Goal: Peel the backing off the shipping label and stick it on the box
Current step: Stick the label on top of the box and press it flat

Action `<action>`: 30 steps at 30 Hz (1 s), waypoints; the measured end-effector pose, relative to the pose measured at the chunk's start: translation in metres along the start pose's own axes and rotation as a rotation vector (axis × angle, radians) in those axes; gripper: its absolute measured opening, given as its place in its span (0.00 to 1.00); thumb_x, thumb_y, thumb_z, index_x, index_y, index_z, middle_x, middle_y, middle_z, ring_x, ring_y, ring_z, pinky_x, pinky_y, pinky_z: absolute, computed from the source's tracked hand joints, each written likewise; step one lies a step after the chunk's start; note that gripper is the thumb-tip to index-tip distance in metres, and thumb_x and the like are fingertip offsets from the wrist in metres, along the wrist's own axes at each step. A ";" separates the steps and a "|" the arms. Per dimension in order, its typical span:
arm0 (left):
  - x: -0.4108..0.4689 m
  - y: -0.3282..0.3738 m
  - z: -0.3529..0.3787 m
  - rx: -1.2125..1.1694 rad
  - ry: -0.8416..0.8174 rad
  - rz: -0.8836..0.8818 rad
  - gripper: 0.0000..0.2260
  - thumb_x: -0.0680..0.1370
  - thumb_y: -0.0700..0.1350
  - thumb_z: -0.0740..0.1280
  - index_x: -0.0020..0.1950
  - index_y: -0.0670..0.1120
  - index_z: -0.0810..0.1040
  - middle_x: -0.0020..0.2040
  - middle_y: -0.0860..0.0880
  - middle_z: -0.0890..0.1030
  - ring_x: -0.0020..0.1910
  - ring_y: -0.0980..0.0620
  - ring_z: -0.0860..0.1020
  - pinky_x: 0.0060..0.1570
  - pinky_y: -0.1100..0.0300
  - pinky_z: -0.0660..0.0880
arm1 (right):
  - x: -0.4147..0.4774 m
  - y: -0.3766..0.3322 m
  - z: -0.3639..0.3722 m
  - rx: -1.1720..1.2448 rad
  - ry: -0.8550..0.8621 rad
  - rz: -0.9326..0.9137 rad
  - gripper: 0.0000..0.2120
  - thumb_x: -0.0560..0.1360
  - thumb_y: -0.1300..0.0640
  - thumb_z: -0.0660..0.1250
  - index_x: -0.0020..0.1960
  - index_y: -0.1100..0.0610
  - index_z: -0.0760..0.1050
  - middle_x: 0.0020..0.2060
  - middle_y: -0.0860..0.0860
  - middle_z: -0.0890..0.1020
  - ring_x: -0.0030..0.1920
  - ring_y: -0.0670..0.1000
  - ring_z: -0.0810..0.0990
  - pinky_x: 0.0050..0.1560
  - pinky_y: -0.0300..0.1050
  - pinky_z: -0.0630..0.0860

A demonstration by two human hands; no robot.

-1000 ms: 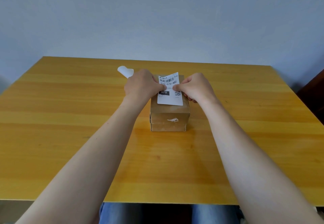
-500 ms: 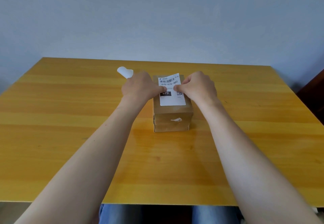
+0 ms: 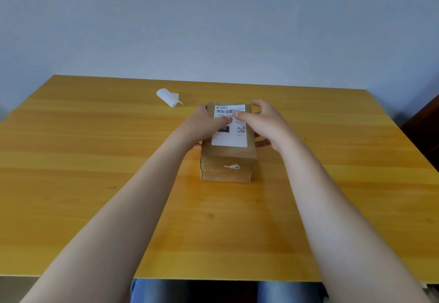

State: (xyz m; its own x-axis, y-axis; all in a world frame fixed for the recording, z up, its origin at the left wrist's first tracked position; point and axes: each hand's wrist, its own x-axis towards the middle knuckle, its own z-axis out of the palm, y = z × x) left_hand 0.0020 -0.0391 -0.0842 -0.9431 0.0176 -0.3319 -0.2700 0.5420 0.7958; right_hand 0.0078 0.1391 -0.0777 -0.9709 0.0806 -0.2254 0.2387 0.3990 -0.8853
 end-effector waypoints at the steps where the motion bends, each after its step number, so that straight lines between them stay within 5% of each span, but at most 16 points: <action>1: 0.000 -0.001 0.001 -0.007 -0.015 0.002 0.33 0.78 0.61 0.71 0.78 0.53 0.63 0.63 0.50 0.81 0.59 0.47 0.81 0.44 0.51 0.81 | -0.001 0.003 -0.001 -0.016 -0.003 -0.005 0.36 0.79 0.43 0.73 0.81 0.50 0.63 0.56 0.44 0.77 0.46 0.42 0.78 0.38 0.41 0.73; 5: -0.003 -0.006 0.010 -0.074 -0.033 0.032 0.32 0.79 0.58 0.71 0.79 0.51 0.62 0.63 0.51 0.81 0.52 0.53 0.81 0.41 0.56 0.78 | -0.006 0.017 0.003 -0.022 0.047 -0.032 0.39 0.75 0.40 0.76 0.80 0.46 0.64 0.70 0.54 0.77 0.56 0.52 0.83 0.38 0.43 0.75; 9: -0.008 -0.009 0.017 -0.069 -0.001 0.067 0.47 0.66 0.68 0.71 0.80 0.51 0.62 0.70 0.48 0.77 0.64 0.46 0.80 0.62 0.47 0.79 | -0.008 0.023 0.006 0.011 0.060 -0.029 0.40 0.73 0.40 0.78 0.78 0.44 0.63 0.69 0.56 0.76 0.59 0.54 0.83 0.39 0.43 0.76; 11: -0.004 -0.012 0.019 -0.068 0.002 0.075 0.50 0.62 0.71 0.70 0.79 0.51 0.63 0.70 0.48 0.77 0.65 0.45 0.79 0.64 0.44 0.78 | -0.008 0.023 0.006 0.002 0.048 -0.021 0.41 0.72 0.41 0.79 0.79 0.44 0.63 0.70 0.56 0.76 0.60 0.55 0.82 0.38 0.43 0.74; 18: -0.006 -0.012 0.019 -0.072 0.005 0.067 0.45 0.67 0.68 0.71 0.79 0.51 0.64 0.70 0.49 0.77 0.66 0.46 0.79 0.65 0.45 0.78 | -0.005 0.025 0.007 0.017 0.033 -0.006 0.44 0.71 0.43 0.81 0.80 0.43 0.61 0.71 0.56 0.75 0.61 0.56 0.83 0.36 0.42 0.75; 25: -0.004 -0.011 0.022 -0.118 0.048 0.051 0.33 0.78 0.57 0.70 0.79 0.48 0.63 0.68 0.46 0.78 0.64 0.46 0.80 0.64 0.45 0.78 | -0.002 0.030 0.017 0.025 0.080 -0.022 0.41 0.73 0.44 0.79 0.79 0.44 0.61 0.70 0.55 0.75 0.60 0.57 0.83 0.48 0.47 0.81; 30: -0.003 -0.014 0.024 -0.124 0.043 0.055 0.29 0.80 0.56 0.67 0.78 0.47 0.65 0.69 0.45 0.77 0.64 0.45 0.80 0.65 0.46 0.77 | -0.003 0.031 0.014 0.057 0.097 -0.026 0.35 0.78 0.48 0.75 0.79 0.45 0.63 0.68 0.55 0.75 0.58 0.55 0.83 0.39 0.43 0.77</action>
State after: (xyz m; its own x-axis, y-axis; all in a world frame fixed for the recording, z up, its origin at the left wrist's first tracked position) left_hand 0.0132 -0.0267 -0.1063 -0.9638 0.0072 -0.2664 -0.2371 0.4328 0.8697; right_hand 0.0181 0.1380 -0.1102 -0.9734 0.1599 -0.1642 0.2114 0.3501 -0.9125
